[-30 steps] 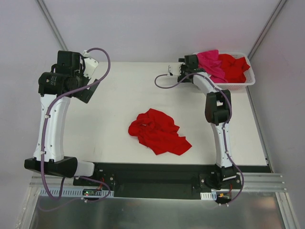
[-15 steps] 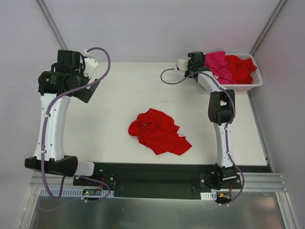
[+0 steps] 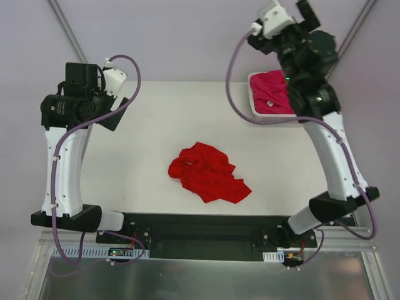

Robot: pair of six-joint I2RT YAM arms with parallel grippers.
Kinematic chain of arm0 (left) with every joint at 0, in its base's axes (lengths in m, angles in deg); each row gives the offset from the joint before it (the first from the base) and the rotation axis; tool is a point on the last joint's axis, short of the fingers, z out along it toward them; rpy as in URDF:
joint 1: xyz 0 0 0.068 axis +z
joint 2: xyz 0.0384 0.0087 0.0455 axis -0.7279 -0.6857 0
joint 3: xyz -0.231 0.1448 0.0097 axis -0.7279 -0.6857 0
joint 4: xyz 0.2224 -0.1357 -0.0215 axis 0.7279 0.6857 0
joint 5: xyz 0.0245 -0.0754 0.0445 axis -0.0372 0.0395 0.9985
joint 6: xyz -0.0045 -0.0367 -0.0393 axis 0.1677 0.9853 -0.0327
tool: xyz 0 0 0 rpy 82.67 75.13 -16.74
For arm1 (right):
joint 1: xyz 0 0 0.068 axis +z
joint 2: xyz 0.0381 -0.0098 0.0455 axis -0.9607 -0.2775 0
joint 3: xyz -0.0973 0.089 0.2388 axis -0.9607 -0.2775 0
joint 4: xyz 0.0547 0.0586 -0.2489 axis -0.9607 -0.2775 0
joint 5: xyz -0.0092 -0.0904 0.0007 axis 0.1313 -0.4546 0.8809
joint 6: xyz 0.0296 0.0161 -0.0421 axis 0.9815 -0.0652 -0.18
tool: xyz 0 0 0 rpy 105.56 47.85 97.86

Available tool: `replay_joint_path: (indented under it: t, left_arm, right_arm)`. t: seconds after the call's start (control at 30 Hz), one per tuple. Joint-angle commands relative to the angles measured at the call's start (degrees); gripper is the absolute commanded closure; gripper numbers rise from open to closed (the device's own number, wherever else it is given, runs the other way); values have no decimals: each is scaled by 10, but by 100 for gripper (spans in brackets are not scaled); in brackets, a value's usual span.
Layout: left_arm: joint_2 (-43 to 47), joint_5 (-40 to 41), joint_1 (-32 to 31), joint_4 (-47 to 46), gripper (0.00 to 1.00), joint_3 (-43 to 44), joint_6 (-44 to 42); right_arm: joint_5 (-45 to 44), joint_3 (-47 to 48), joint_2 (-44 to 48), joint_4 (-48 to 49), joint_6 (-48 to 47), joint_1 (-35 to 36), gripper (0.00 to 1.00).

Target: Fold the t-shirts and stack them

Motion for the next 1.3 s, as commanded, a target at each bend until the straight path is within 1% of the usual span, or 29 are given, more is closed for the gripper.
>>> replay_joint_path:
  t: [0.0,0.03,0.13,0.2,0.27,0.3,0.33,0.47,0.57,0.7,0.83,1.0,1.03,1.07,1.13,1.27]
  left_arm:
    - [25,-37,6,7,1,16,8]
    - [30,-40,6,8,1,13,10]
    - [40,-47,6,9,1,4,12]
    - [44,-50,6,12,1,1,14]
    - [48,-50,6,15,1,-2,15]
    - [49,-50,6,15,1,-2,16]
    - [52,-49,6,18,1,-3,15]
    - [55,-46,8,24,1,-4,15]
    - [59,-42,13,27,1,-7,14]
    - [57,-45,20,28,1,-11,16]
    - [51,-46,25,29,1,-8,16]
    - [44,-44,28,29,1,-6,16]
    - [40,-46,28,30,1,-5,16]
    - [38,-46,28,29,1,-3,16]
    - [32,-46,28,30,1,4,17]
    - [23,-47,28,32,1,12,19]
  right_arm:
    - [39,-55,-22,-194,77,-40,4]
    - [85,-62,-21,-214,81,-47,4]
    - [122,-86,-35,-269,72,-66,4]
    - [115,-83,-61,-285,69,-73,4]
    - [127,-75,-84,-297,63,-83,4]
    - [127,-58,-97,-306,58,-86,4]
    - [145,-48,-133,-313,48,-90,4]
    - [146,26,-227,-341,34,-106,4]
    - [136,59,-280,-325,11,-110,4]
    - [140,90,-326,-330,-16,-113,4]
    - [159,85,-349,-344,-35,-112,4]
    - [136,55,-364,-323,-46,-108,4]
    - [110,45,-365,-313,-53,-108,4]
    - [99,35,-366,-282,-57,-107,4]
    - [73,21,-376,-263,-74,-107,4]
    - [21,30,-411,-236,-103,-106,4]
